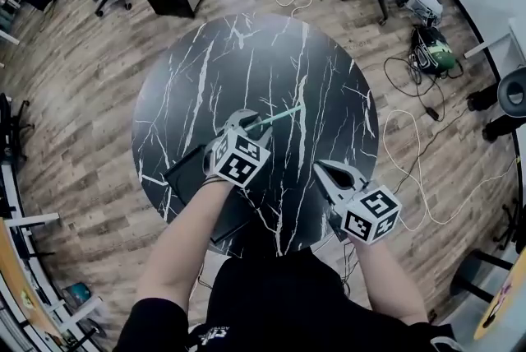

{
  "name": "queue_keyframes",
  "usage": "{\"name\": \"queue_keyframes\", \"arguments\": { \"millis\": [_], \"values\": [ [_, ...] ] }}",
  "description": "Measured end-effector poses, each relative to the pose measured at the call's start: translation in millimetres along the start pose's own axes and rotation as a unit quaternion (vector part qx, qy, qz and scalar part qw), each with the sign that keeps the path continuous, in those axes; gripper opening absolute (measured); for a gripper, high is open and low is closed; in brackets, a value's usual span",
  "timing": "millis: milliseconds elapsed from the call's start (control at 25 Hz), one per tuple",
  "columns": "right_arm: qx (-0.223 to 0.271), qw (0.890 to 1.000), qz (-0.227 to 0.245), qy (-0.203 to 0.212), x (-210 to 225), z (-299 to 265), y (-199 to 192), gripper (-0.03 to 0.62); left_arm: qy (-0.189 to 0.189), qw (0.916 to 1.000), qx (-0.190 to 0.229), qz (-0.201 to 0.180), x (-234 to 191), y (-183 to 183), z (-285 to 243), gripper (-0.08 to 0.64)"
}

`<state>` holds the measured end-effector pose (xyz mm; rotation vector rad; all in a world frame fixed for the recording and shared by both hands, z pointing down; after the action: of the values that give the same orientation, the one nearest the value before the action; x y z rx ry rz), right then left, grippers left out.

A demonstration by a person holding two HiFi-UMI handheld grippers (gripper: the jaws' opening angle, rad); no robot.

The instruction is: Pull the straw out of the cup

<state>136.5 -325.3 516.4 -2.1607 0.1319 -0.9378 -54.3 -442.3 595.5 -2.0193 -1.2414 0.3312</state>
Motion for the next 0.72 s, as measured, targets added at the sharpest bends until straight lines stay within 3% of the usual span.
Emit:
{"name": "queue_keyframes", "arguments": {
  "millis": [160,400,720],
  "values": [
    [0.006,1.000,-0.003,-0.006,3,7,3,0.006,0.011,0.9998,-0.013,-0.011,-1,3,-5,0.072],
    [0.009,1.000,-0.001,-0.009,-7,18,8,0.006,0.008,0.9995,-0.025,-0.015,-1,4,-2,0.032],
    [0.024,0.999,0.027,0.002,-35,27,29,0.006,0.051,0.9971,0.052,0.022,-15,36,66,0.032]
  ]
}}
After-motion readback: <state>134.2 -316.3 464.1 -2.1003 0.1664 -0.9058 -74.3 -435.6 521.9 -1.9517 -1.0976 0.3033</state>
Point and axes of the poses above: the fingertips, and each gripper's own axes: z backward along the fingers, x to its right, y out of its top, the point moved 8 cm from there along z, backward along the fingers, and after that the axes turned 12 degrees about -z, right-handed, at the moved point
